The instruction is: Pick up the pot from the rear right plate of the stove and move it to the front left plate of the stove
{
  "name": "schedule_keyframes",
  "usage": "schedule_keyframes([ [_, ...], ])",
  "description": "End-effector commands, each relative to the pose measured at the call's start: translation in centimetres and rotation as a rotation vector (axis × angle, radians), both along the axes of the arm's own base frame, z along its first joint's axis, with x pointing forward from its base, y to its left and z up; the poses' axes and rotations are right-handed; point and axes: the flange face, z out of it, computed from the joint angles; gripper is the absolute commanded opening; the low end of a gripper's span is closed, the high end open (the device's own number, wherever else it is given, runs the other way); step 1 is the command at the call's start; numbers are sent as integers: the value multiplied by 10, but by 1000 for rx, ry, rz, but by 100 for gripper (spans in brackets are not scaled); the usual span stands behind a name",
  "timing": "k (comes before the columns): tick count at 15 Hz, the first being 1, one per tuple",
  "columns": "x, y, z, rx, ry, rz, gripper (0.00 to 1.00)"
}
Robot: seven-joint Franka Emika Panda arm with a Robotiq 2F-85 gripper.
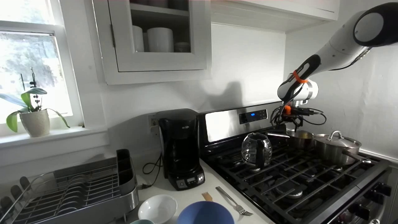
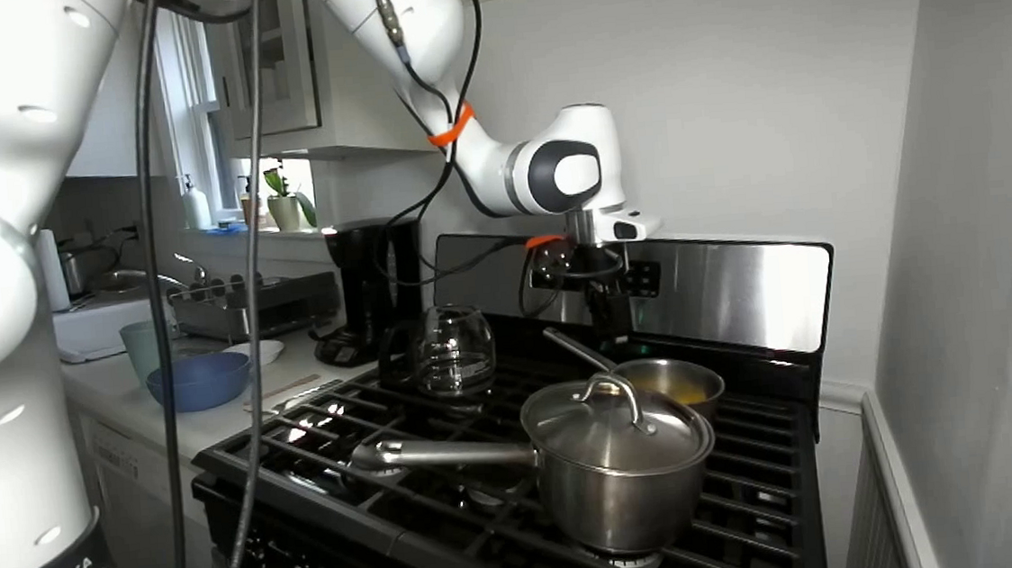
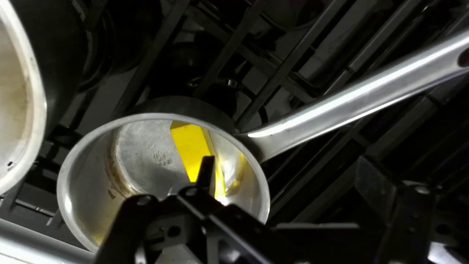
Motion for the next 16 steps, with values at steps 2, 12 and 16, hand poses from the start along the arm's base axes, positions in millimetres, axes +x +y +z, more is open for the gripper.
schedule_keyframes([
  [2,21,-12,-4,-2,-38,13,81],
  [12,29,-28,-13,-24,-20,-7,53],
  [16,31,-28,-18,-24,-8,-7,33],
])
